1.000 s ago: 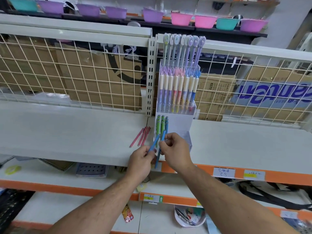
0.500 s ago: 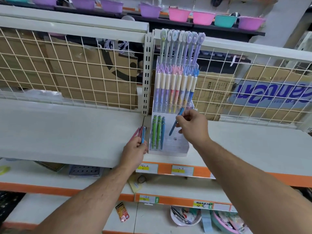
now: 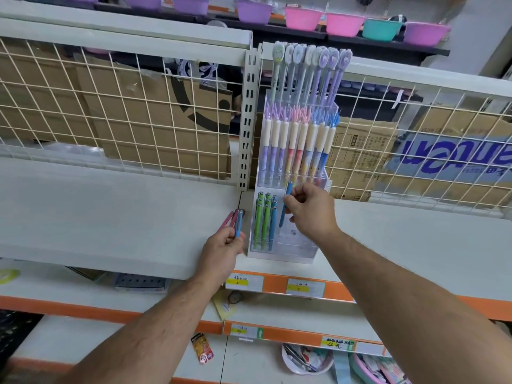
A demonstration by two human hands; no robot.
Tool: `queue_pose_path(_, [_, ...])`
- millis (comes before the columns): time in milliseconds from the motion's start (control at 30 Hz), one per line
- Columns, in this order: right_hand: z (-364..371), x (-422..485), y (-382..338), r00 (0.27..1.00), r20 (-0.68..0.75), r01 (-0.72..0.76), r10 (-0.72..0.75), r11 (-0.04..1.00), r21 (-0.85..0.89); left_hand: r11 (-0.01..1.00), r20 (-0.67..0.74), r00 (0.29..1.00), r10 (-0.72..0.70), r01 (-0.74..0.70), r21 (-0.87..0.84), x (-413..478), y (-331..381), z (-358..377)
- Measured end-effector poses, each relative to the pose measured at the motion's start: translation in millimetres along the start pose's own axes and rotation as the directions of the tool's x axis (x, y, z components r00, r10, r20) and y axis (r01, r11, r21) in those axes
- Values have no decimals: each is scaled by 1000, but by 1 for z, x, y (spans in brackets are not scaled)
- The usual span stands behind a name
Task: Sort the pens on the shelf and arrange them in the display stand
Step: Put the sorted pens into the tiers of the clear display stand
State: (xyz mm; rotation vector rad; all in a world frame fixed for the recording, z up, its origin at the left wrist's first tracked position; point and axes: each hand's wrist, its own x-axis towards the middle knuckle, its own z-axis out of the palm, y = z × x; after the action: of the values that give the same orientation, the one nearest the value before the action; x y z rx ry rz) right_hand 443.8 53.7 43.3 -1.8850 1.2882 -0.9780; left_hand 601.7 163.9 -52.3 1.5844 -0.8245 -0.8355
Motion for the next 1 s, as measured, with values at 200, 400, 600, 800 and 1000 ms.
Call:
queue_pose_path(200, [2,3,1,1000,11,4,-4,1000,-13,1000,1,1000,2,-2,4,1,-1,0])
queue_pose_path(400, [3,3,8,1000,20,3,-2,998,-67,1000,2,1000,6,-6,2,-1,-1,-1])
queue_pose_path(600, [11,-1,21,997,78,-10,20,992,-124,1000,5,1000,5,-5,21,0,-1,-1])
queue_pose_path(800, [13,0,23,996,91,-1,16,987,-163,999,4,1000,1,-2,35,0,-1,-1])
queue_pose_path(1000, [14,0,23,995,98,4,15,983,-186,999,8,1000,5,-5,49,-1,-1,-2])
